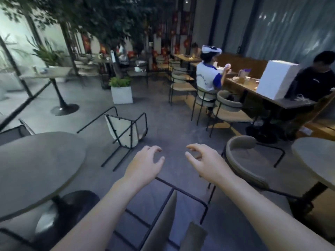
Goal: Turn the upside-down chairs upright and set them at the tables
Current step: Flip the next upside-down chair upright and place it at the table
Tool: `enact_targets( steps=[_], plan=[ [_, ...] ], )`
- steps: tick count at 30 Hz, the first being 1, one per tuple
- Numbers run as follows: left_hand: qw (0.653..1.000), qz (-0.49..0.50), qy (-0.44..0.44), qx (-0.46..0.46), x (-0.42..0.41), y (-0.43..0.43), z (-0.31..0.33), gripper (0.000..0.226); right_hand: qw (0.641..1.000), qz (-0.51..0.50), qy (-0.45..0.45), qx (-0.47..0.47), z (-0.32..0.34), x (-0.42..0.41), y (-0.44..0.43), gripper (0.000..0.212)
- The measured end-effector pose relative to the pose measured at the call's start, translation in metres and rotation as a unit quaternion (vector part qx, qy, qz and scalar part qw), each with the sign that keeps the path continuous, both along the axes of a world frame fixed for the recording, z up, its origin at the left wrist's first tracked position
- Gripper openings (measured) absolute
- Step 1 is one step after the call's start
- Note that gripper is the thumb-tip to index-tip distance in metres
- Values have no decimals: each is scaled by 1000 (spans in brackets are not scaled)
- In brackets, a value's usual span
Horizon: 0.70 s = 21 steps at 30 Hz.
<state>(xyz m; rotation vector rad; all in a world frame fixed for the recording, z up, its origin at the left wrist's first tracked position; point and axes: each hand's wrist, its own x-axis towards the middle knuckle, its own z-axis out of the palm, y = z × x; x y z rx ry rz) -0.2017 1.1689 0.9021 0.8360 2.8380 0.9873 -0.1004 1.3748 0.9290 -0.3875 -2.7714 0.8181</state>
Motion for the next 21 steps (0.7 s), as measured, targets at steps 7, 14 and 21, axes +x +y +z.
enact_targets(
  steps=[7,14,21],
  plan=[
    [989,146,-38,-11,-4,12,-23,37,990,135,-33,-19,-32,-75,34,39],
    [941,333,-37,-50,44,60,-30,38,946,322,-19,-21,-61,-121,78,39],
    [866,496,-33,-62,120,113,-30,34,885,465,3,-7,-73,-111,95,38]
  ],
)
